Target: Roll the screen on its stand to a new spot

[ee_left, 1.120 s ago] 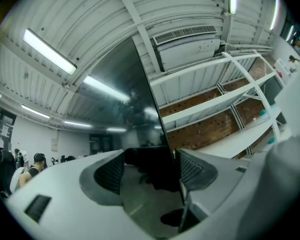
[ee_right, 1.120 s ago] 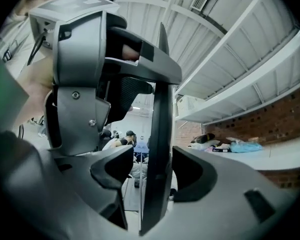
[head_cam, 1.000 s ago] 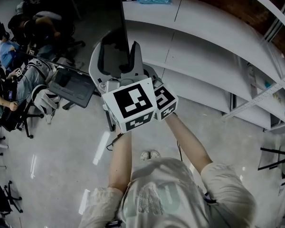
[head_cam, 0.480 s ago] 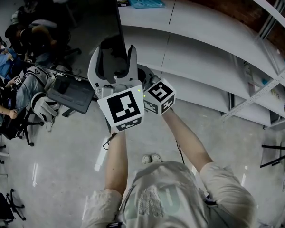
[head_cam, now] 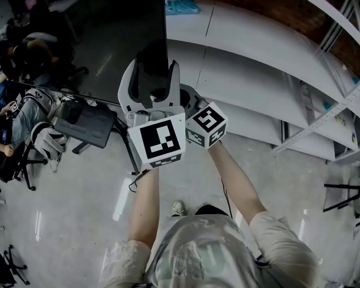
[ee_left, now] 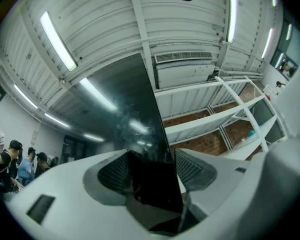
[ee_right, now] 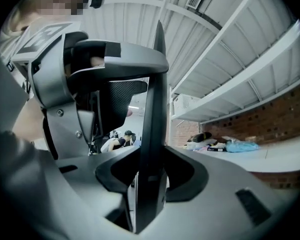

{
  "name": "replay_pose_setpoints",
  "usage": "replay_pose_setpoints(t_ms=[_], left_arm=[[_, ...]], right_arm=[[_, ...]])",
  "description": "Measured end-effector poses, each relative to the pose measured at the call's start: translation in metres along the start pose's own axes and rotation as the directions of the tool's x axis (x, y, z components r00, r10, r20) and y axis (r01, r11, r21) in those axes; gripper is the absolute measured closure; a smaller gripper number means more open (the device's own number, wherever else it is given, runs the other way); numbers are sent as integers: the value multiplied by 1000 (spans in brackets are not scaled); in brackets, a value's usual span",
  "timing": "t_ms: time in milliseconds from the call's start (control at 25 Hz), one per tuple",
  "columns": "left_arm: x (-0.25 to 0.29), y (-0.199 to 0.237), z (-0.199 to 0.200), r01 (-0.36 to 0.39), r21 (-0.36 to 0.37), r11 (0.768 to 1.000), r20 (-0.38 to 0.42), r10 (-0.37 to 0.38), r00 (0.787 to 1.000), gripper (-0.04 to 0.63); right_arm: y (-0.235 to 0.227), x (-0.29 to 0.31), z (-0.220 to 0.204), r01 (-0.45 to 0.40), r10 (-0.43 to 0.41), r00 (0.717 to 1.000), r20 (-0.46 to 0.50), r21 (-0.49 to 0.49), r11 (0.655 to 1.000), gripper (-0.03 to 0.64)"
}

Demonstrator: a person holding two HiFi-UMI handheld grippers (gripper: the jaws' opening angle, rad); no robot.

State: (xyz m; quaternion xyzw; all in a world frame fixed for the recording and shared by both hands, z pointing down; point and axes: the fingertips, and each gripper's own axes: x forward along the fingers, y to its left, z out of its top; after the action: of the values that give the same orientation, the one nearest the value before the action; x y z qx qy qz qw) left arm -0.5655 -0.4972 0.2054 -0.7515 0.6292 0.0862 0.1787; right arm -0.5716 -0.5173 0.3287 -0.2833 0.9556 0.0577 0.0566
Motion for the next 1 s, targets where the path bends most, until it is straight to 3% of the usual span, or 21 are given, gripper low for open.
replay_pose_setpoints(t_ms=[80, 120, 160, 200, 360, 440, 560, 680, 800, 1000], left_arm=[[2, -12, -3, 15, -22, 1000, -10, -15, 1000, 297], [2, -20, -4, 27, -41, 999, -14, -28, 1000, 336], [3, -28, -5, 32, -51, 998, -14, -33, 999, 419], [5, -35, -5, 23, -39, 999, -13, -23, 1000, 433], [17, -61, -7, -62, 79, 995, -73, 68, 995, 422], [25, -76, -8, -73, 91, 993, -103, 83, 991, 352], [36, -88, -9, -121, 93, 988, -122, 132, 984, 339], [47, -83, -14, -201, 158, 967, -165, 226, 960, 339], [57, -78, -12, -254, 145, 956, -177, 278, 944, 295], [69, -78, -13, -311, 148, 939, -175, 334, 926, 295]], right_arm=[[-10, -6, -2, 0, 0, 1000, -12, 7, 1000, 462], [-15, -9, -2, 1, -1, 1000, -16, 10, 1000, 463], [-21, -12, -2, 1, -1, 1000, -19, 13, 1000, 463], [-27, -16, -2, -1, 1, 1000, -21, 16, 1000, 463], [-43, -38, 0, -18, 17, 1000, 1, 57, 998, 472], [-53, -49, 0, -31, 29, 999, 16, 81, 996, 483], [-64, -57, 1, -65, 65, 998, 1, 93, 994, 483], [-74, -64, 1, -80, 80, 997, 6, 95, 992, 483], [-78, -70, 0, -84, 82, 996, 23, 107, 991, 483], [-86, -71, 0, -109, 108, 994, 18, 113, 988, 483]])
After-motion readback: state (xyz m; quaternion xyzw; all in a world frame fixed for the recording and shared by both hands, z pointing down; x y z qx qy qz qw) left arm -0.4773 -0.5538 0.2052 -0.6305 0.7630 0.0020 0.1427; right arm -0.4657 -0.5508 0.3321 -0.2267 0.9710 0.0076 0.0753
